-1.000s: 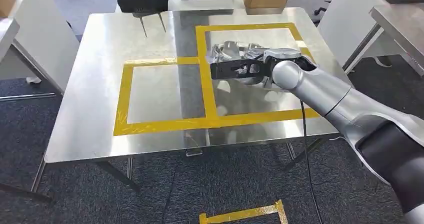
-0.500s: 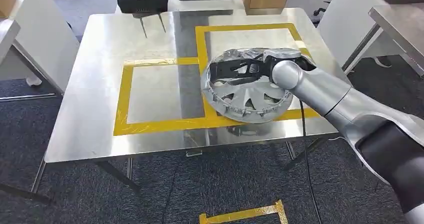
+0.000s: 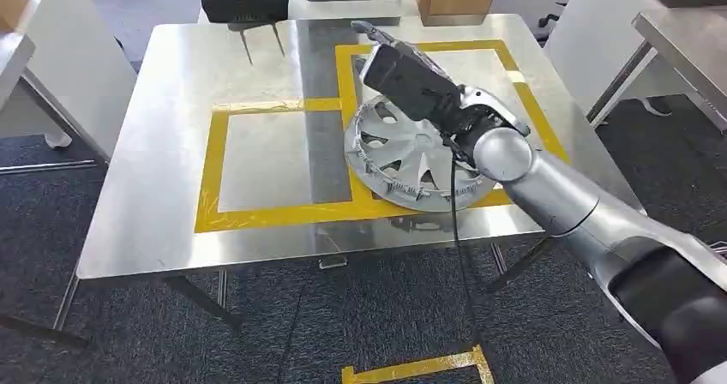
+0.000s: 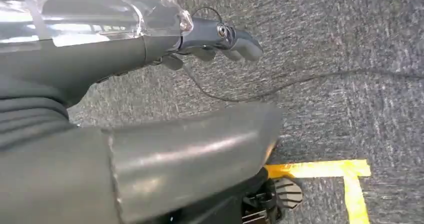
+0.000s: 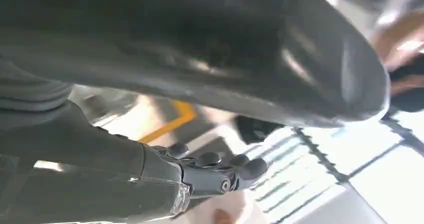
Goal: Take the parts from the cabinet and place them on the table.
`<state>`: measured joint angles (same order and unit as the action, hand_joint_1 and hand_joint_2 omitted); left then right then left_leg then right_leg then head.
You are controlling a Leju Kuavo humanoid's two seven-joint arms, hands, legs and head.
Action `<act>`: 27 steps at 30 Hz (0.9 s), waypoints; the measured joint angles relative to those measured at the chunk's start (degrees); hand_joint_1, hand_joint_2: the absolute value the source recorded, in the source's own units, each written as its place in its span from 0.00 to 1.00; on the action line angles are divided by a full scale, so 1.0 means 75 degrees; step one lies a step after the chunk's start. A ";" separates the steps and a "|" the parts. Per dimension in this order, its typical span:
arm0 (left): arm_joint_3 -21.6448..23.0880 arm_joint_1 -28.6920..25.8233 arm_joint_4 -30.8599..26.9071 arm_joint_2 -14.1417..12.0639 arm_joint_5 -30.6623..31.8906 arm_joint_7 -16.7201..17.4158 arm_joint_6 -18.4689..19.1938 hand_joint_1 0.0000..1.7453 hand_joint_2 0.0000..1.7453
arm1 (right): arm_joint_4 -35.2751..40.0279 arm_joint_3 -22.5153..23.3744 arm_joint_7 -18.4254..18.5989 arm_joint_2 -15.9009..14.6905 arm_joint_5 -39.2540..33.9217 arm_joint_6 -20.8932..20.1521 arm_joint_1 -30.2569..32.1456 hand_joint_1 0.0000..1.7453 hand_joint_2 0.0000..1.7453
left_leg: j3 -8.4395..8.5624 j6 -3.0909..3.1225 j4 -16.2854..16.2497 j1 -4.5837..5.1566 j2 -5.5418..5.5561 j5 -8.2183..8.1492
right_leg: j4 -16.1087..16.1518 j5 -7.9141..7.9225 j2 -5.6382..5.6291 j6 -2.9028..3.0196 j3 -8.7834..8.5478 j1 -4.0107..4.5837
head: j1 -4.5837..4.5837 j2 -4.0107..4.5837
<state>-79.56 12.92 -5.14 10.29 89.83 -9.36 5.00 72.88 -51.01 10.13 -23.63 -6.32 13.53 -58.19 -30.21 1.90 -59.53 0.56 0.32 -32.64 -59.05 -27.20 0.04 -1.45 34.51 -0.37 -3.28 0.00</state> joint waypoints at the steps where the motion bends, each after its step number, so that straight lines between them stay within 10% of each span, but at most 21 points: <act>1: 0.0000 -0.0001 0.0000 -0.0012 0.0000 -0.0012 -0.0006 0.00 0.00 | 0.0338 0.0172 -0.0122 0.0006 -0.0044 0.0096 0.0251 0.00 0.00 | 0.0000 0.0000 0.0000 0.0001 0.0001 0.0000 | 0.0000 -0.0001 -0.0001 0.0000 0.0000 -0.0001 | -0.0003 0.0000; 10: -0.0006 -0.0003 0.0000 -0.0084 0.0000 -0.0046 -0.0014 0.00 0.00 | 0.2006 0.1211 -0.0415 0.0017 -0.0314 0.0148 0.1036 0.00 0.00 | 0.0017 0.0001 0.0001 0.0007 -0.0003 0.0001 | 0.0010 0.0003 -0.0006 -0.0001 -0.0013 -0.0005 | -0.0009 0.0000; 16: -0.0006 -0.0060 0.0000 -0.0119 -0.0073 -0.0245 -0.0155 0.00 0.00 | 0.3077 0.1766 -0.1971 0.0126 -0.1310 0.0425 0.2316 0.00 0.00 | 0.0029 -0.0001 0.0003 -0.0002 0.0026 -0.0001 | 0.0010 -0.0003 0.0006 0.0001 -0.0031 0.0003 | 0.0003 0.0000; 21: -0.0058 -0.0289 0.0000 -0.0204 -0.0399 -0.0641 -0.0364 0.00 0.00 | 0.4323 0.2220 -0.4142 0.0513 -0.1908 0.0297 0.5351 0.00 0.00 | 0.0063 -0.0034 0.0011 -0.0048 0.0133 -0.0032 | 0.0041 -0.0065 0.0099 0.0034 -0.0110 0.0052 | -0.0012 0.0000; 27: -0.0271 -0.0406 0.0000 -0.0294 -0.0525 -0.0600 -0.0440 0.00 0.00 | 0.4198 0.2517 -0.4749 0.0667 -0.3042 0.0113 0.7380 0.00 0.00 | 0.0057 -0.0046 0.0014 -0.0053 0.0072 -0.0043 | 0.0045 -0.0077 0.0084 0.0044 -0.0110 0.0054 | -0.0026 0.0000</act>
<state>-81.59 9.88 -5.14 8.09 85.90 -13.86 1.70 104.37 -32.13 -25.48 -18.62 -29.13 14.38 -2.84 -29.79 1.56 -59.42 0.17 0.86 -32.96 -58.71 -27.77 0.67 -1.12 33.69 0.03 -3.48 0.00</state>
